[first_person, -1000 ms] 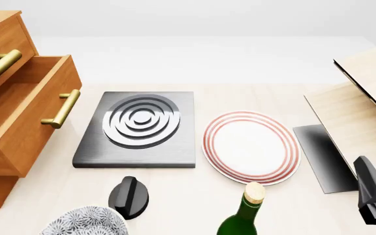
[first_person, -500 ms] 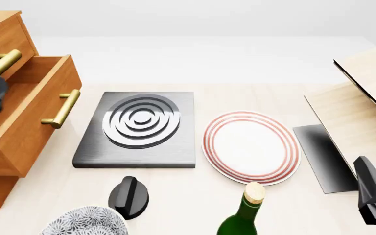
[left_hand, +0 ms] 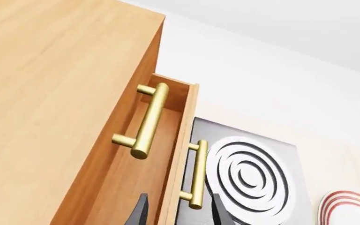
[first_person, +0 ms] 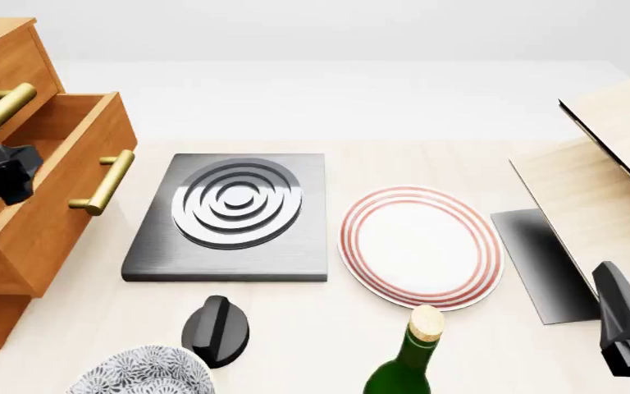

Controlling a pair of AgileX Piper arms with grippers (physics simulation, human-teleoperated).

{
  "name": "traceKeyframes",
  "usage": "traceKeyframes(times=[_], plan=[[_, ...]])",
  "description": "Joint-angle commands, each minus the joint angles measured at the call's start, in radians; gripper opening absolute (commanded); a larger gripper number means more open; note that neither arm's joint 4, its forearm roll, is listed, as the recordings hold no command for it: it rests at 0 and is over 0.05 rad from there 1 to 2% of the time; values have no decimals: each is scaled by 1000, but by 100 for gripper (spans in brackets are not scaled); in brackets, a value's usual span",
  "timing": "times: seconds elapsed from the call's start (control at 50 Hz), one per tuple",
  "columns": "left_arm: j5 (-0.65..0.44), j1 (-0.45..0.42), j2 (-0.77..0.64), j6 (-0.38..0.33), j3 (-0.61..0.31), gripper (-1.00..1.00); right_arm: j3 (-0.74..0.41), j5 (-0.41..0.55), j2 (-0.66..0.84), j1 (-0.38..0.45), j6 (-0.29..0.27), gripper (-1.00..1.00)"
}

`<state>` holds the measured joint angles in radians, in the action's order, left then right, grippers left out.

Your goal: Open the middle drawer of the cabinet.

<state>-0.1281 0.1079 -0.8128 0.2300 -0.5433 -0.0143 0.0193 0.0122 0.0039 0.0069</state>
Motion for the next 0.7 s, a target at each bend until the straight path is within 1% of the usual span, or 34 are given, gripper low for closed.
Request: traceKeyframes(times=[0.02,0.06,0.08,0.12,0.3,0.7], plan=[[46,4,-48,19,16,100,3,-4,-2,2,-3,100],[52,8,-54,14,16,100,3,-4,-1,2,-3,100],[55,16,-48,-8,15,100,4,-4,-2,2,-2,100],[62,19,-62,2,15,100,3,-4,-1,2,-3,100],[95,29,-106,-4,23,100,3,-4,-1,2,-3,100],[122,-10,-150,28,40,100,3,-4,-1,2,-2,100]])
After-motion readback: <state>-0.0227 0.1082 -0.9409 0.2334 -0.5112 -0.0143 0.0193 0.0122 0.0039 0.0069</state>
